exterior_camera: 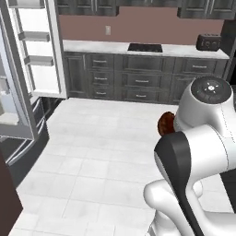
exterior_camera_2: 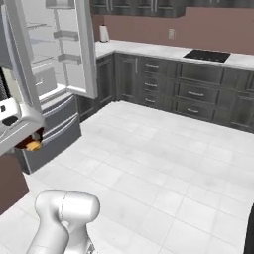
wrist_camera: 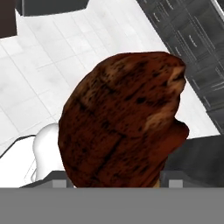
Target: Gather the lemon wedge and lemon from the fridge and place them on a tray on the dining counter. Then gather the steaks from the fridge and place them on the other tray.
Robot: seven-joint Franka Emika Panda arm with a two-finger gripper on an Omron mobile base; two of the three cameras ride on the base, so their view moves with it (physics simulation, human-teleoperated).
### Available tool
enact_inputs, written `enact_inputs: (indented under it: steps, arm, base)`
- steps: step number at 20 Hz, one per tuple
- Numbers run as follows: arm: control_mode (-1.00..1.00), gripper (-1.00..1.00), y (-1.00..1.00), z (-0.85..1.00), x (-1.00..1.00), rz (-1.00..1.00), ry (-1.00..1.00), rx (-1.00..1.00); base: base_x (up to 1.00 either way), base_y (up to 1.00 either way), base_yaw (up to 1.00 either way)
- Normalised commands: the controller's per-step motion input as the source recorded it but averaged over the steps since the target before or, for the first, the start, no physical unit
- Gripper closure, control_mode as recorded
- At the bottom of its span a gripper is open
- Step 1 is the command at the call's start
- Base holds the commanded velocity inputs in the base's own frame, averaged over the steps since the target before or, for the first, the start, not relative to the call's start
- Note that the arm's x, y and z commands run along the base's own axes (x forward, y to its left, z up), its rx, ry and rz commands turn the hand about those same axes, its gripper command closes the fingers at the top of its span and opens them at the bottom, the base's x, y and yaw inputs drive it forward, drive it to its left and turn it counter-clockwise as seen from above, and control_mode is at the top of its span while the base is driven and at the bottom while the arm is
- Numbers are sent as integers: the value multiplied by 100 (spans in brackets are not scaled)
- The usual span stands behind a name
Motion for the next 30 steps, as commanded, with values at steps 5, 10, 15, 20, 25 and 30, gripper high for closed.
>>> enact_inputs:
  steps: [5,10,15,20,25,30]
  arm:
    - [100,100,0,0,0,0,0,0]
    - [100,100,0,0,0,0,0,0]
    - [100,100,0,0,0,0,0,0]
    - [100,100,0,0,0,0,0,0]
    - [100,100,0,0,0,0,0,0]
    - [100,100,0,0,0,0,0,0]
  base:
    - [-49,-63,-6]
    - [-54,-70,-5]
    - [-77,-75,-6]
    - [-89,-74,-6]
    - [-79,-70,-7]
    - [-61,-73,-7]
